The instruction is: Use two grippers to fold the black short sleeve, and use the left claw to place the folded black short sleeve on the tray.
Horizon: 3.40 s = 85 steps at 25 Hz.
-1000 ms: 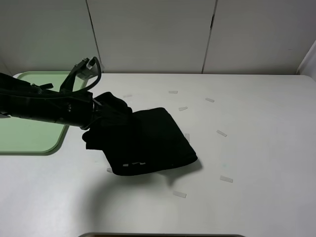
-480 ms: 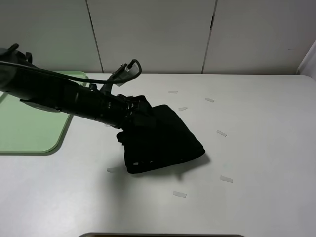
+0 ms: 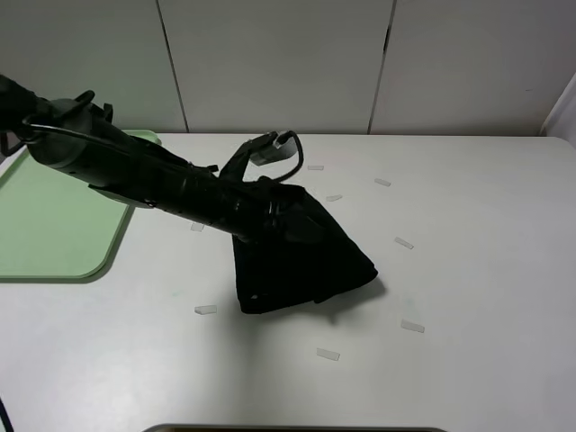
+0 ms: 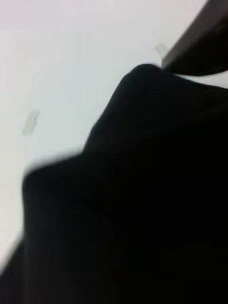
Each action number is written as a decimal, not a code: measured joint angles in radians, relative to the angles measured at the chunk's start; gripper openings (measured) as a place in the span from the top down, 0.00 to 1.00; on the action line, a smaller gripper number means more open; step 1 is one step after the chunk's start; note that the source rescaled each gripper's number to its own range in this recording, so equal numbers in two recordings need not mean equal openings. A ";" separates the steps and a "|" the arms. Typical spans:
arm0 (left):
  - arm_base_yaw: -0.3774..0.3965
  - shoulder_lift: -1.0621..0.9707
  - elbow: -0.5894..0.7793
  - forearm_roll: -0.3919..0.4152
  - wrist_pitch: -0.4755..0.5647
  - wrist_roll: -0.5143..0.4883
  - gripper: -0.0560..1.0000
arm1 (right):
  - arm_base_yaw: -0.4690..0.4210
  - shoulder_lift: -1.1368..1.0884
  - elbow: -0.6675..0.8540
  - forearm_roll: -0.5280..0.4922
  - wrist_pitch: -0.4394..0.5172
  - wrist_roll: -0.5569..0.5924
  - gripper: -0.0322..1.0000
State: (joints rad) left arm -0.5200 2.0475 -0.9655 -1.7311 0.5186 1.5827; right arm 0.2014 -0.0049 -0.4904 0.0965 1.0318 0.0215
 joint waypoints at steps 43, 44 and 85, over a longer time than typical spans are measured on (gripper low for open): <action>0.119 -0.212 -0.054 -0.003 0.028 0.543 0.37 | 0.000 0.000 0.000 0.004 0.000 0.000 0.00; 0.126 -0.213 -0.031 -0.003 0.005 0.573 0.37 | 0.000 0.000 0.000 0.004 0.000 0.000 0.00; -0.069 0.123 -0.259 0.001 0.095 0.782 0.17 | 0.000 0.000 0.000 0.004 0.000 0.000 0.00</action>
State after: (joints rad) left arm -0.5887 2.1708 -1.2241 -1.7301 0.6137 2.3644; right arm 0.2014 -0.0049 -0.4904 0.1001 1.0318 0.0215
